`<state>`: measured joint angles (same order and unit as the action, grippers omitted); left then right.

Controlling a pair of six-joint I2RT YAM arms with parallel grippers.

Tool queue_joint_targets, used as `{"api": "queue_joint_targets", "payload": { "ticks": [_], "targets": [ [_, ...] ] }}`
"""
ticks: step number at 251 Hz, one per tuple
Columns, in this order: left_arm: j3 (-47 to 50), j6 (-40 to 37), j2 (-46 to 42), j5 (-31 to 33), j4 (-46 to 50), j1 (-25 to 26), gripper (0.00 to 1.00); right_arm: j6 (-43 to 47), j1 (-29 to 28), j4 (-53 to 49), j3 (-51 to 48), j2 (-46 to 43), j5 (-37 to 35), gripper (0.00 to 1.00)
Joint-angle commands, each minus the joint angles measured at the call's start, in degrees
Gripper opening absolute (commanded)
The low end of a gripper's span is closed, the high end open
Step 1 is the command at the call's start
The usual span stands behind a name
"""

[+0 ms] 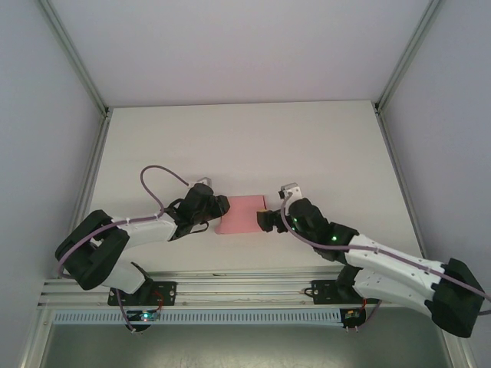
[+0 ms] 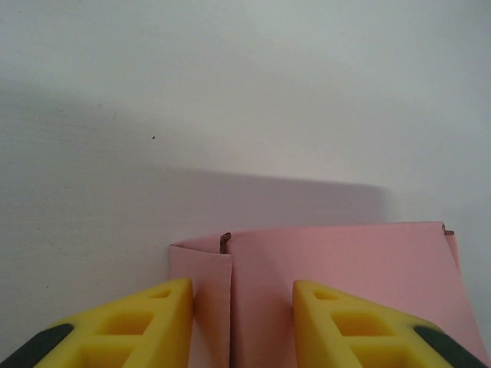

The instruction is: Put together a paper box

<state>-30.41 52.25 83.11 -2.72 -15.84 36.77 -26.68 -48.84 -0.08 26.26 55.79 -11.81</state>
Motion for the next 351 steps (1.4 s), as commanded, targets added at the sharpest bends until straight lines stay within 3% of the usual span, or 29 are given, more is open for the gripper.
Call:
{"api": "queue_joint_targets", "payload": {
  "ticks": [1,31,60,84,134,156,233,262,296,351],
  "targets": [
    [-0.26,-1.84,1.53,1.05,4.27,0.75,0.37,-1.39,3.75,2.69,1.98,7.09,5.28,0.96],
    [-0.35,-1.89,1.77,1.05,4.40,0.77,0.37,-2.43,6.98,6.81,2.32,13.98,13.34,0.91],
    [-0.52,-2.19,1.88,0.79,4.50,0.90,0.37,-2.14,7.77,9.25,2.64,18.95,16.85,0.85],
    [-0.48,-2.33,2.04,0.69,4.27,0.85,0.37,-2.59,8.58,9.83,2.91,22.40,17.84,0.76],
    [-0.35,-2.70,2.15,0.68,4.70,0.85,0.36,-5.34,9.55,12.22,1.33,27.24,18.53,0.50],
    [-0.30,-2.94,2.14,0.64,4.41,0.92,0.35,-6.11,9.58,13.52,0.33,28.37,19.00,0.47],
    [1.38,-2.12,2.23,-1.16,0.46,0.75,0.29,-6.43,11.08,12.49,-0.92,23.63,19.70,0.54],
    [2.49,-1.24,1.89,-2.34,-2.16,0.28,0.23,-6.76,12.52,11.95,-0.85,20.32,21.58,0.73],
    [5.58,0.60,1.39,-4.13,-7.89,-0.74,0.18,-9.04,14.43,10.87,-0.36,18.57,24.56,0.84],
    [8.60,3.25,2.26,-5.36,-14.49,-1.90,0.14,-11.67,17.41,10.42,-0.06,19.88,35.89,0.85]
  ]
}}
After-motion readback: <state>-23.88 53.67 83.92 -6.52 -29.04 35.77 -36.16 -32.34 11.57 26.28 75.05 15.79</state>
